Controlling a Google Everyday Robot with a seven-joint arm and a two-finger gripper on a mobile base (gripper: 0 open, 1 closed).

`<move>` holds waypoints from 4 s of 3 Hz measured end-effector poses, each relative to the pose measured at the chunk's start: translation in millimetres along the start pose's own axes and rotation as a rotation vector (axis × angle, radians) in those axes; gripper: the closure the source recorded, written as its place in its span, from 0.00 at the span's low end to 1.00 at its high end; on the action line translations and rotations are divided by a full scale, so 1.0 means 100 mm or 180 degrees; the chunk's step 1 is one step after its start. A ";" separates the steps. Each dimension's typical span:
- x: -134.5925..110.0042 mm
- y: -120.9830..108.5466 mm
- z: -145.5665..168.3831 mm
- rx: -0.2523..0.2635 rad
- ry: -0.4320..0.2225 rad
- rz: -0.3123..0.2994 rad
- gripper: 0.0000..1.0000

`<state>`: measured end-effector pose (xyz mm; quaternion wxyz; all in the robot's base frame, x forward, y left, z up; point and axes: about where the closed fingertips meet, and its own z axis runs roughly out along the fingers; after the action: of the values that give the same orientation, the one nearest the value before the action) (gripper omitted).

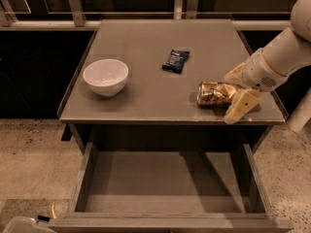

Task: Place orange can into top drawer

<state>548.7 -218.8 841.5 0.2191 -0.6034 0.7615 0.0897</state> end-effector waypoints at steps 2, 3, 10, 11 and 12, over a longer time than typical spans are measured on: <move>0.00 0.00 0.00 0.0000 0.0000 0.0000 0.66; 0.00 0.00 0.00 0.0000 -0.0001 0.0000 0.89; -0.33 1.77 -0.31 0.0114 -0.0794 -0.0060 1.00; -0.16 1.89 -0.15 0.0070 -0.0799 0.0082 1.00; 0.09 1.87 0.07 -0.0021 -0.0719 0.0292 1.00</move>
Offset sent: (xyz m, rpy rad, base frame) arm 0.0000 0.0000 0.0000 0.0000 0.0000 0.0000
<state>369.2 -176.3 807.2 0.2971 -0.5546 0.7585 0.1696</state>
